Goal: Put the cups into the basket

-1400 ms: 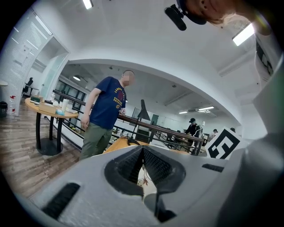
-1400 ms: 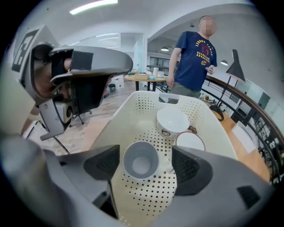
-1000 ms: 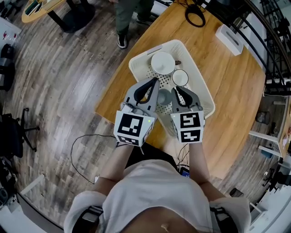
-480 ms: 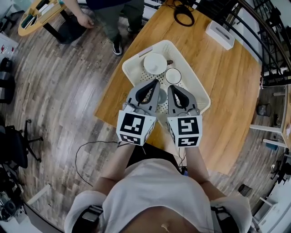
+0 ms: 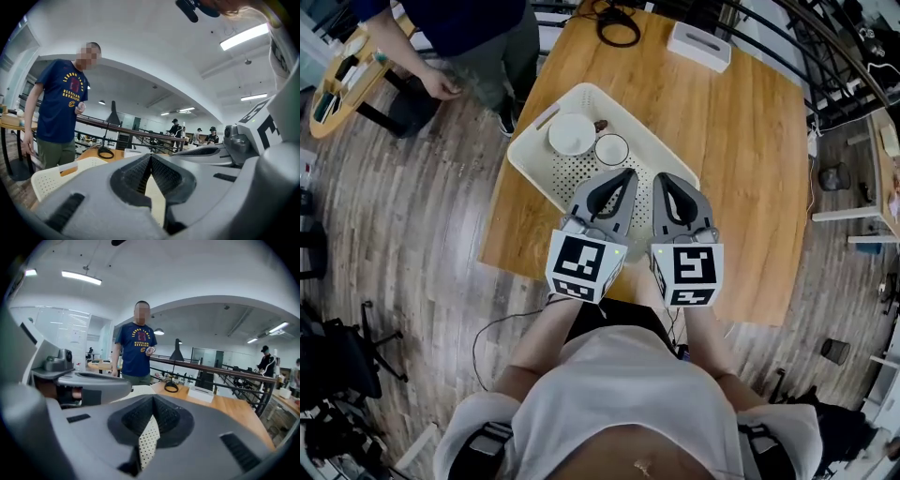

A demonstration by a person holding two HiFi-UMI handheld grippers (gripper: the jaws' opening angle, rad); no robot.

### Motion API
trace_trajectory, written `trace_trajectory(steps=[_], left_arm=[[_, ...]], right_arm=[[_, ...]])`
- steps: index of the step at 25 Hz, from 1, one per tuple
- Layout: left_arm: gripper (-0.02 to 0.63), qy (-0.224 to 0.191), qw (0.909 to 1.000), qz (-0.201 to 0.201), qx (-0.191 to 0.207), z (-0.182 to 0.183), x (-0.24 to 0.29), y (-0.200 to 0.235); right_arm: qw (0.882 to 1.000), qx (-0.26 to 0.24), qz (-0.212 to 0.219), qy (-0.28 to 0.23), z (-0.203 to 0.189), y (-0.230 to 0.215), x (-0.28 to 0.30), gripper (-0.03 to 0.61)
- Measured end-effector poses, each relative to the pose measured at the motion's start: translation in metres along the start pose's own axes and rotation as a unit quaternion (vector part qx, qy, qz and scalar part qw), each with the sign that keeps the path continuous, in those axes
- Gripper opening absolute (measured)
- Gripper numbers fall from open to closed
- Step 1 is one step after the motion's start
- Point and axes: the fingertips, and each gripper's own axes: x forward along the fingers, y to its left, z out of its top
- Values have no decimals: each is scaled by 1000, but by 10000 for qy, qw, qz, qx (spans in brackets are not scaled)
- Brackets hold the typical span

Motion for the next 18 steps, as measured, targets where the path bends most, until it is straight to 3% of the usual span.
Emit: trace_trajectory(steps=[5, 9, 18], left_arm=[[8, 19, 9975, -684, 169, 3, 21, -54], [8, 39, 9909, -1306, 310, 4, 39, -100], [8, 109, 9793, -1972, 440, -1, 51, -173]], right_arm=[[9963, 432, -701, -244, -4, -44, -43, 11], [9855, 931, -1331, -495, -12, -80, -82, 11], [9699, 1255, -1961, -709, -27, -116, -138, 11]])
